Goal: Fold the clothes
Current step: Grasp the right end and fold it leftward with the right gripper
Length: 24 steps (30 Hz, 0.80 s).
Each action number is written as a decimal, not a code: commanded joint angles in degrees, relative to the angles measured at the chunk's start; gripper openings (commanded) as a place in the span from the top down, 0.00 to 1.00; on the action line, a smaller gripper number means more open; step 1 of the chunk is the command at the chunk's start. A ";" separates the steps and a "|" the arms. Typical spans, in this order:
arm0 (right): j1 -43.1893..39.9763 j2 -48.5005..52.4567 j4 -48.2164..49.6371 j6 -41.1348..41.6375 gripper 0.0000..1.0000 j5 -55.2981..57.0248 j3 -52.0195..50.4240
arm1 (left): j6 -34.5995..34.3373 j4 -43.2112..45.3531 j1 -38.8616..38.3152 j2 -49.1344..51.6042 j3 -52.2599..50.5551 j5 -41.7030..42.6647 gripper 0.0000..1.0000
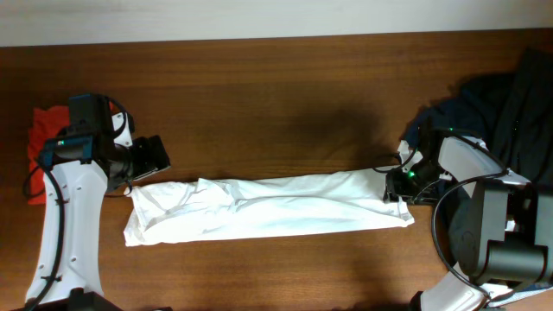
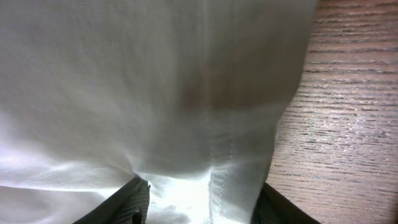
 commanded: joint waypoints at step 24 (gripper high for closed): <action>12.26 1.11 -13.62 9.60 0.96 1.95 19.10 | -0.33 -1.29 0.24 0.09 0.04 0.17 0.08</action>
